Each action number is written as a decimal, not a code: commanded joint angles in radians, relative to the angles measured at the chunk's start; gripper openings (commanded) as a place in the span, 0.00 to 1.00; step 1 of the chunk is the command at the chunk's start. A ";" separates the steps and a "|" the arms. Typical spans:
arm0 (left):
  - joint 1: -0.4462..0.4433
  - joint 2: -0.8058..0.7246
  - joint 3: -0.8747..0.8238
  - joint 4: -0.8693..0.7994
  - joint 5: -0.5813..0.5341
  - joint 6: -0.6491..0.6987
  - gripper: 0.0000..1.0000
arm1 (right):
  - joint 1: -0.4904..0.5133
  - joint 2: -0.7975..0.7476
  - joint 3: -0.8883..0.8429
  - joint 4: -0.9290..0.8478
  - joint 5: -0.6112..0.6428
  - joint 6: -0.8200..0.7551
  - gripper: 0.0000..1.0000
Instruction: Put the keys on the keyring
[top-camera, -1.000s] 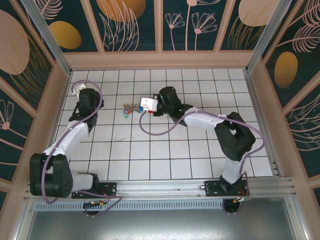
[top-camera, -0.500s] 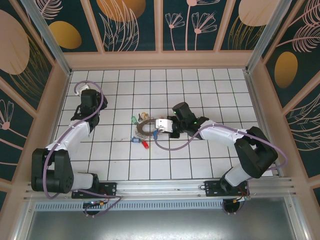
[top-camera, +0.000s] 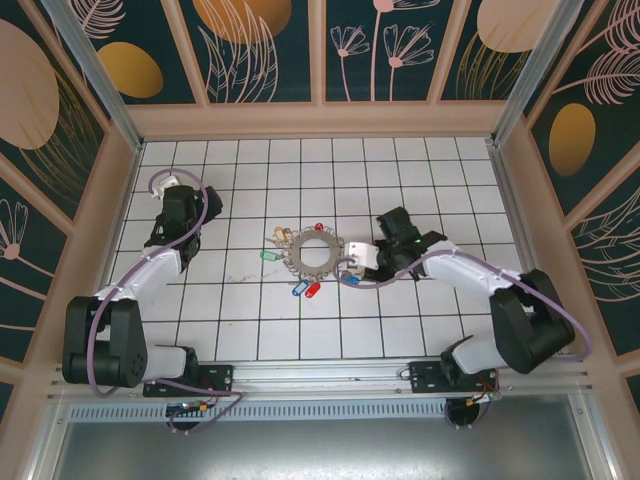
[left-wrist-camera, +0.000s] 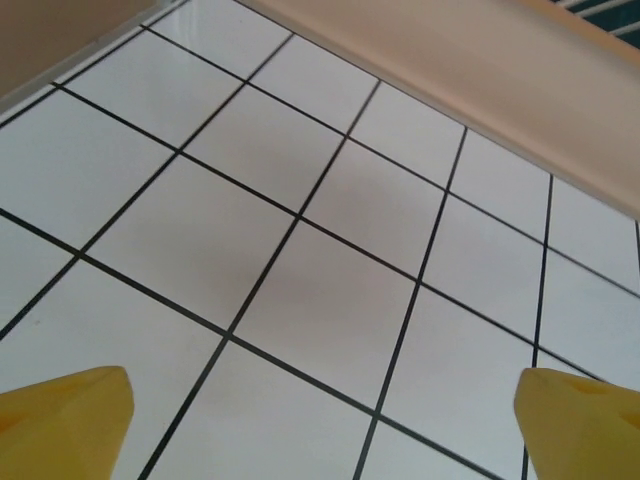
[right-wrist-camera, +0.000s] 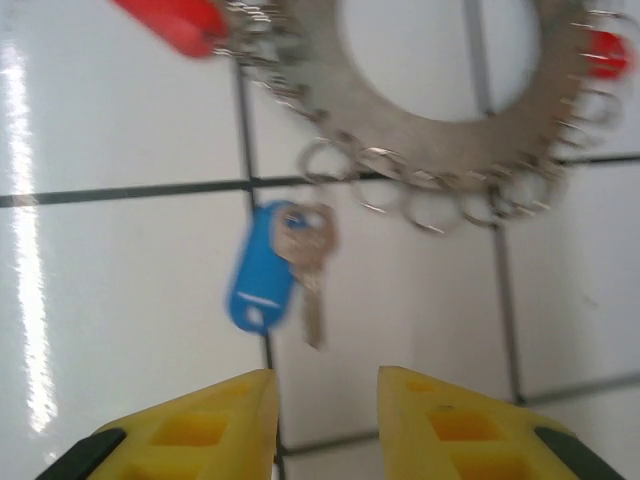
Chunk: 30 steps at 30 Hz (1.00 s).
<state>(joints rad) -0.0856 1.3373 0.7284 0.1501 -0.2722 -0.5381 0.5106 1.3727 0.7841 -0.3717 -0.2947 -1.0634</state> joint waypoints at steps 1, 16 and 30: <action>0.001 -0.076 0.034 -0.005 -0.049 0.043 0.99 | -0.086 -0.139 0.003 0.037 -0.056 0.035 0.35; 0.001 -0.397 -0.143 0.351 0.215 0.566 0.99 | -0.304 -0.678 -0.355 0.937 0.366 0.921 0.99; 0.002 -0.050 -0.429 0.844 0.053 0.522 0.99 | -0.488 -0.225 -0.736 1.622 0.348 1.031 0.99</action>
<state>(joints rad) -0.0856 1.2285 0.2848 0.8318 -0.1928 -0.0326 0.0341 1.0683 0.0593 0.9962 0.0875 -0.0685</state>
